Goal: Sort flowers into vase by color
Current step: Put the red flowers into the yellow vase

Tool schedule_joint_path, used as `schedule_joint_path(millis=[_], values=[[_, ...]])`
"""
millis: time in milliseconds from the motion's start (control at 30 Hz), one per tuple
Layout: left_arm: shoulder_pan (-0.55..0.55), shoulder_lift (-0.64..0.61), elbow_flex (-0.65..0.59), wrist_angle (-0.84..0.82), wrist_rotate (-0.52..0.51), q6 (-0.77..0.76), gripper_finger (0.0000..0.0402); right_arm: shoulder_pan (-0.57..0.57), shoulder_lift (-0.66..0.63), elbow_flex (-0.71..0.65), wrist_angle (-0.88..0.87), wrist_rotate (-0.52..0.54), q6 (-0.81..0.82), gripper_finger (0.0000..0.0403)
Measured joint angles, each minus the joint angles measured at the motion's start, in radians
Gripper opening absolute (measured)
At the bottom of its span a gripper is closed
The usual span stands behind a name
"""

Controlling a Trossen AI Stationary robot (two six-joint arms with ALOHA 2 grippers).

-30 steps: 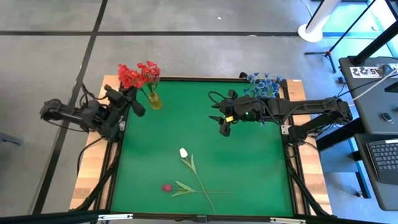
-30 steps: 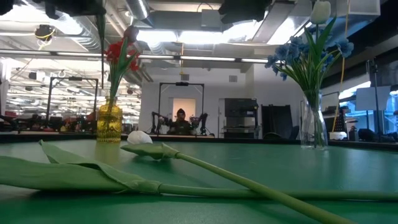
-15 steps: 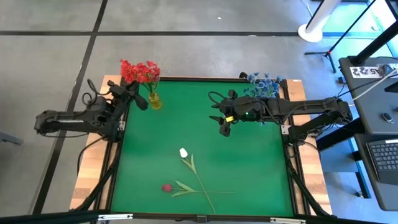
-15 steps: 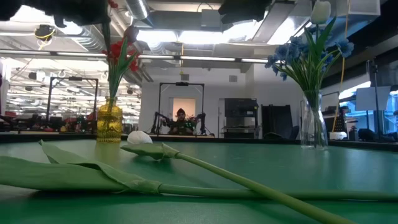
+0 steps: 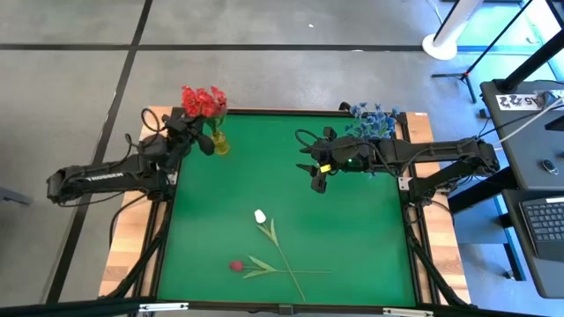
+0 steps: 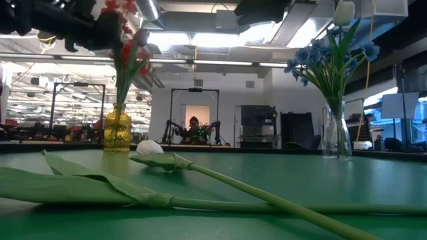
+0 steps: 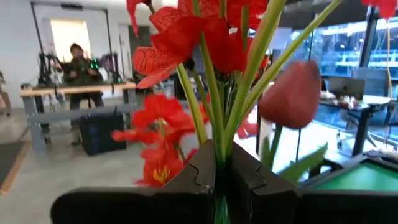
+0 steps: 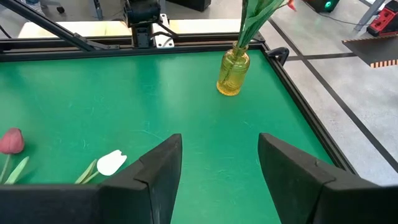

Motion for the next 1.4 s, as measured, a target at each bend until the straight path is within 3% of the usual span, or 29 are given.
schedule_joint_path(millis=[533, 967, 1100, 1400], values=[[0.065, 0.186, 0.000, -0.096, 0.082, -0.145, 0.0009, 0.000, 0.000, 0.000, 0.006, 0.000, 0.001, 0.0209], [0.065, 0.214, 0.005, -0.196, 0.077, -0.194, 0.0012, 0.000, 0.000, 0.000, 0.007, 0.000, 0.004, 0.0209], [0.065, 0.206, -0.002, -0.189, 0.080, -0.145, 0.0041, 0.000, 0.000, 0.000, 0.008, 0.000, 0.008, 0.0209], [0.062, 0.207, -0.003, -0.194, 0.089, -0.135, 0.0152, 0.000, 0.000, 0.000, 0.008, 0.013, 0.011, 0.0209]])
